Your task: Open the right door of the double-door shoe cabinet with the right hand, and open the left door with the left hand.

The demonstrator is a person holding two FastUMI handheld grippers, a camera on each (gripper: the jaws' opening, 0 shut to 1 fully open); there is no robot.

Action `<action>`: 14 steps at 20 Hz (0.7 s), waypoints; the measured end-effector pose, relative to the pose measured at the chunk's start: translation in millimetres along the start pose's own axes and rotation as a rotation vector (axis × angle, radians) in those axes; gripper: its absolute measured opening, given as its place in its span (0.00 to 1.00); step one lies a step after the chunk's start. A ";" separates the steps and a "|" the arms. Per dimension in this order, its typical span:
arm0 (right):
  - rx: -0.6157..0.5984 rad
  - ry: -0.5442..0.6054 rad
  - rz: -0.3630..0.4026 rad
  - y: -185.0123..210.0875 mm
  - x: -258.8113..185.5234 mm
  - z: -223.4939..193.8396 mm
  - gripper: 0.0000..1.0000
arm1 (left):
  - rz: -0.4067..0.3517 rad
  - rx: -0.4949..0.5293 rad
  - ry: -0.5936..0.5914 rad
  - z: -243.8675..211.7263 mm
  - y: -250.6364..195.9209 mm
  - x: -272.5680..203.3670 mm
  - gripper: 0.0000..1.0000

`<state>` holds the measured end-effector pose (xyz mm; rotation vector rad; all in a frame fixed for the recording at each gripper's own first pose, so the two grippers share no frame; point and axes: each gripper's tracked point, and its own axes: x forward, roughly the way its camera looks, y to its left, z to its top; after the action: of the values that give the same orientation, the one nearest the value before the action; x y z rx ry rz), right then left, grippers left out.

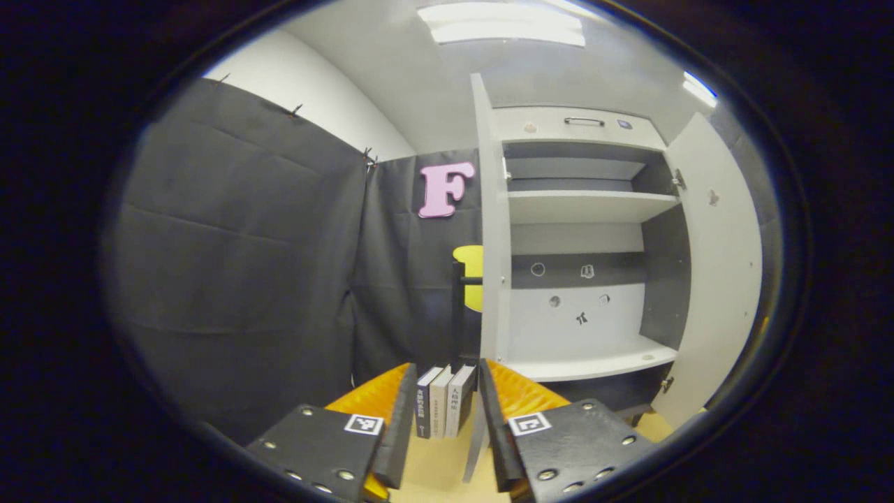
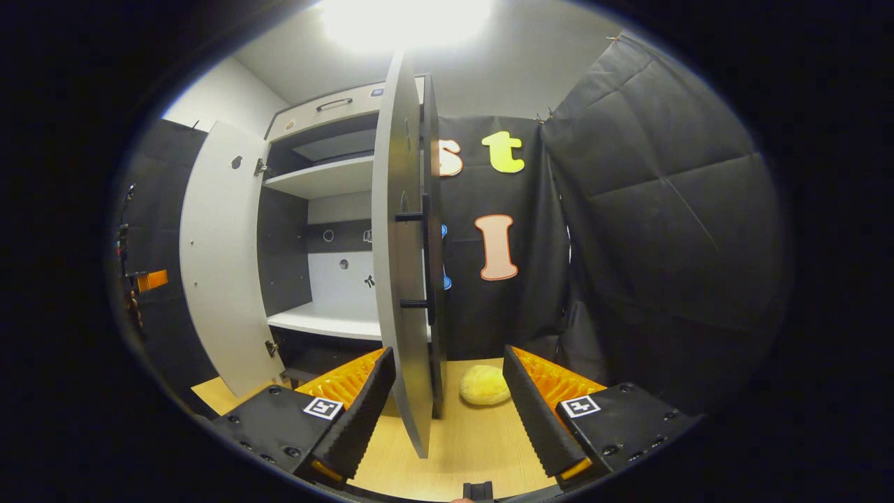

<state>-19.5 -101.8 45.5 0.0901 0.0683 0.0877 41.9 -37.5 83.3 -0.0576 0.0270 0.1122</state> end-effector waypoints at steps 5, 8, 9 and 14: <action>0.042 -0.038 -0.006 25.2 -26.2 14.6 0.92 | -0.005 0.077 -0.022 2.7 4.6 -53.9 0.89; 0.036 -0.064 -0.021 35.0 -43.4 21.2 0.97 | -0.009 0.077 -0.038 1.8 7.7 -84.9 0.89; 0.038 -0.076 -0.018 40.4 -52.4 21.0 0.92 | -0.005 0.083 -0.043 1.7 10.0 -92.6 0.89; 0.026 -0.097 -0.026 52.7 -76.2 18.1 0.97 | -0.011 0.089 -0.031 -8.1 16.3 -118.2 0.89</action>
<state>-98.4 -58.0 73.2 0.1196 -0.0260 0.0568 -77.5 -34.9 77.8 0.0333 0.0011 0.1011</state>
